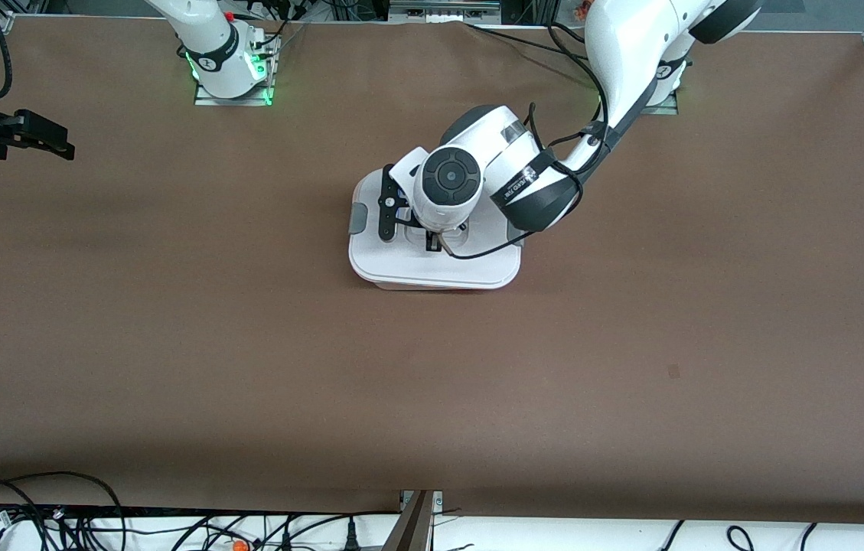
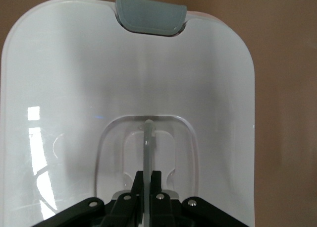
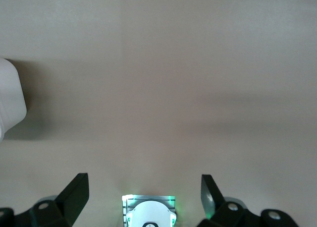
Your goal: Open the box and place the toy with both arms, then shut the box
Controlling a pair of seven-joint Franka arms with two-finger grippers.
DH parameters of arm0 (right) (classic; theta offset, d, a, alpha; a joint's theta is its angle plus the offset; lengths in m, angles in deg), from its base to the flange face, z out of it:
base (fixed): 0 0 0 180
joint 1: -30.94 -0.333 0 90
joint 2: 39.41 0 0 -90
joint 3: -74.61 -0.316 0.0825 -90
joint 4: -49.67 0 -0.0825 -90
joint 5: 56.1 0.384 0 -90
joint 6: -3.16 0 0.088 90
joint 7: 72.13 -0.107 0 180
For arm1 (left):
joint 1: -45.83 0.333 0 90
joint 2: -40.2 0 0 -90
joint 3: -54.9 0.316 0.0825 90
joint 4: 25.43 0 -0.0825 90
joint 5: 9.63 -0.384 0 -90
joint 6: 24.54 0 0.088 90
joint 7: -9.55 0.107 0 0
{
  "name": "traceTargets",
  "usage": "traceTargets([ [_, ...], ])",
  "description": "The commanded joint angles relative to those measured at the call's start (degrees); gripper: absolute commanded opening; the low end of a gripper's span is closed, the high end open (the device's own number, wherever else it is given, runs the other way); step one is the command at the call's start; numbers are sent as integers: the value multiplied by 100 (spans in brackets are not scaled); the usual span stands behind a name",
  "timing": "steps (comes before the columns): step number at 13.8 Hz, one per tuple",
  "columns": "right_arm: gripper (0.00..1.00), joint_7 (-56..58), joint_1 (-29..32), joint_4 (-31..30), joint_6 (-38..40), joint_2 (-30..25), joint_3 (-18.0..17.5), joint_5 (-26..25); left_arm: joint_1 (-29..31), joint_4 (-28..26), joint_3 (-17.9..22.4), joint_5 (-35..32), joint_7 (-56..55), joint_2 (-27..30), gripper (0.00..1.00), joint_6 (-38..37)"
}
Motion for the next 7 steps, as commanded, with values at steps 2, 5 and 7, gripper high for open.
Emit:
traceTargets([
  [2,100,57,-14,56,15,2,27,83,-80,-176,2,14,-84,124,0,-69],
  [5,100,66,-5,64,15,2,45,83,-80,-176,2,14,-84,133,0,-78],
  [7,100,66,-5,64,15,2,45,83,-89,-176,2,14,-92,124,0,-69],
])
